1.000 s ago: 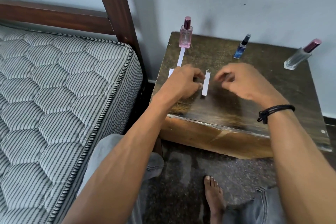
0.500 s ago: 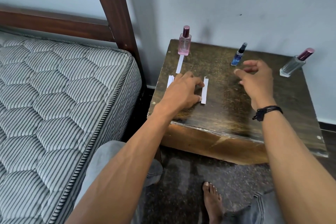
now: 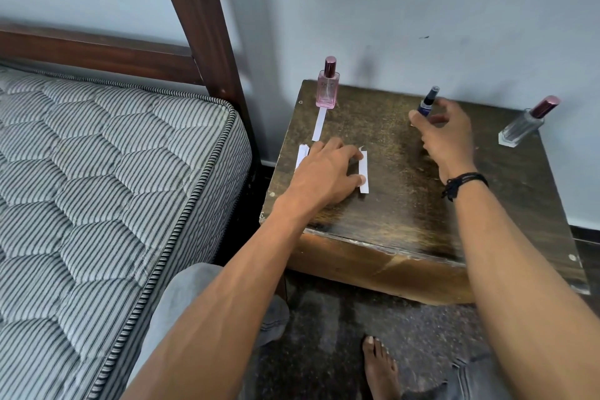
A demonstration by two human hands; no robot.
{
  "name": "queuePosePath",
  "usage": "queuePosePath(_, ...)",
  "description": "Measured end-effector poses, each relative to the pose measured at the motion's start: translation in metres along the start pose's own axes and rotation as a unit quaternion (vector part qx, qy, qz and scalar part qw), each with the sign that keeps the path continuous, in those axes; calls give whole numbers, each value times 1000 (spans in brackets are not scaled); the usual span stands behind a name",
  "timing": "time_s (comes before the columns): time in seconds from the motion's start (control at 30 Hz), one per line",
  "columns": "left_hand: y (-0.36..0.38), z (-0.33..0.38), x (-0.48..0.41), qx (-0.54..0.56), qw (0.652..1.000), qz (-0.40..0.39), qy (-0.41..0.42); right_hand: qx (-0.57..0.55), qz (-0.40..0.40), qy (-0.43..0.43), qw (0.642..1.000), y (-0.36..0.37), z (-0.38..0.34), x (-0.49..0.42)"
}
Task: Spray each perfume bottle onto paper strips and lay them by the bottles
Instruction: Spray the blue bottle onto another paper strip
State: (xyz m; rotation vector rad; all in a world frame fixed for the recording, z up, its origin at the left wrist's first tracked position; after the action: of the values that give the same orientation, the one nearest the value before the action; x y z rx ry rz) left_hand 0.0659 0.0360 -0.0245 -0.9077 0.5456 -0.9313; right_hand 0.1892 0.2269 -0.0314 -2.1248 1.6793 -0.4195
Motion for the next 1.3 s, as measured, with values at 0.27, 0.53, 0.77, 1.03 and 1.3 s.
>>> queuePosePath(0.27, 6, 4, 3, -46, 999, -6, 7, -14, 5, -18, 1000, -3, -1, -2)
queuePosePath(0.53, 3, 1, 0, -22, 1000, -19, 7, -50, -12, -39, 998, -10, -20, 20)
queuePosePath(0.77, -14, 1, -5, 102, 994, -3, -31, -112, -83, 17, 990, -17, -38, 76)
queuePosePath(1.03, -35, 9, -1, 440, 889, 55, -114, -87, -200, 42, 975, -14, -40, 102)
queuePosePath(1.3, -28, 8, -3, 437, 887, 67, -133, -27, -267, 33, 963, -10, -35, 96)
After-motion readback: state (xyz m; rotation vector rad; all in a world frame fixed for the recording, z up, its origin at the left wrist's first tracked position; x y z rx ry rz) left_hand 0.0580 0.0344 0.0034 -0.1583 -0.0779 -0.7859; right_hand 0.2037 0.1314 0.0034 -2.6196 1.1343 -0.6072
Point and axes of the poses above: each hand's wrist, its own x-axis away from the middle knuckle, its own y-axis out of the palm, z = x × y, the point moved 2 cm from there along -x, towards the middle knuckle, and after that the axes turned 8 degrees about z, right-handed, at the moved point
